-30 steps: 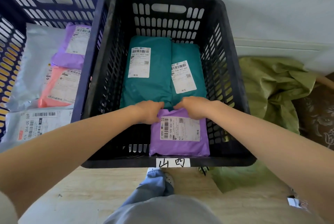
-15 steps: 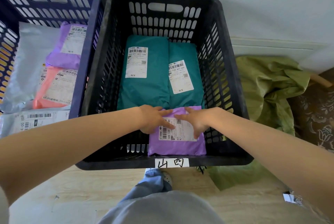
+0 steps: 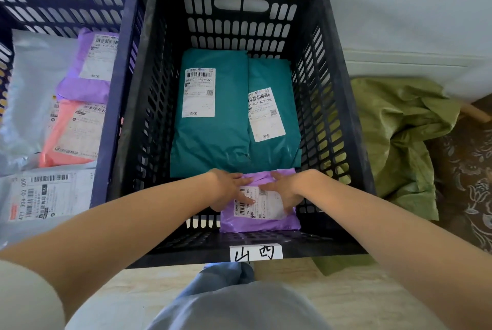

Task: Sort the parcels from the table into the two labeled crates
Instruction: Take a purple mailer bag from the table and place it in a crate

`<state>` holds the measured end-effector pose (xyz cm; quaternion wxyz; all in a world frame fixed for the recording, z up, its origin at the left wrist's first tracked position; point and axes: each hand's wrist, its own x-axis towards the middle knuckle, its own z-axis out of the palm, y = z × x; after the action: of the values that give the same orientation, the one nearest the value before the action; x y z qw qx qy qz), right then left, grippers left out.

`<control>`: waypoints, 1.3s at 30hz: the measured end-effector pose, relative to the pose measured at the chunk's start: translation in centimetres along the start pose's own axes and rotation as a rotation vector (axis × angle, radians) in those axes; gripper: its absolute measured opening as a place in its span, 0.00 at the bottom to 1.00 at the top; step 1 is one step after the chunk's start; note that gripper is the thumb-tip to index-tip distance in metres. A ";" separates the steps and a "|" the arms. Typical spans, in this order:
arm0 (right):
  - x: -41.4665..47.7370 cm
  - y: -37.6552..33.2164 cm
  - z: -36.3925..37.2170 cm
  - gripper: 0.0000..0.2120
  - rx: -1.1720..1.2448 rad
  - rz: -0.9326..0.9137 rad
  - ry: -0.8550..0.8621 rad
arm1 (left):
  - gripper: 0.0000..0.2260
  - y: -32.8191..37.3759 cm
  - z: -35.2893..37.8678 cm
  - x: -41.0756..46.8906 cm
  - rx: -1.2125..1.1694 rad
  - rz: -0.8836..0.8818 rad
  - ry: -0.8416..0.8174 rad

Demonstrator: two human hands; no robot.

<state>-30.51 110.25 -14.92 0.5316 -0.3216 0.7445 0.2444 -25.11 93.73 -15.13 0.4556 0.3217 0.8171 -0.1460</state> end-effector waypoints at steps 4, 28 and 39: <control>0.4 0.3 0.2 0.49 0.040 -0.010 -0.028 | 0.35 -0.1 0.4 0.6 -0.005 0.010 -0.011; -0.3 0.6 0.8 0.31 0.263 -0.002 0.127 | 0.29 -1.7 0.0 0.1 -0.006 -0.085 -0.036; -3.0 0.5 -0.2 0.37 0.417 0.048 0.305 | 0.27 -1.8 -0.9 -2.0 0.108 -0.110 0.007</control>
<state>-30.29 111.14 -12.00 0.4622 -0.2205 0.8576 0.0470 -26.12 92.08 -13.04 0.4262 0.3009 0.8259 -0.2137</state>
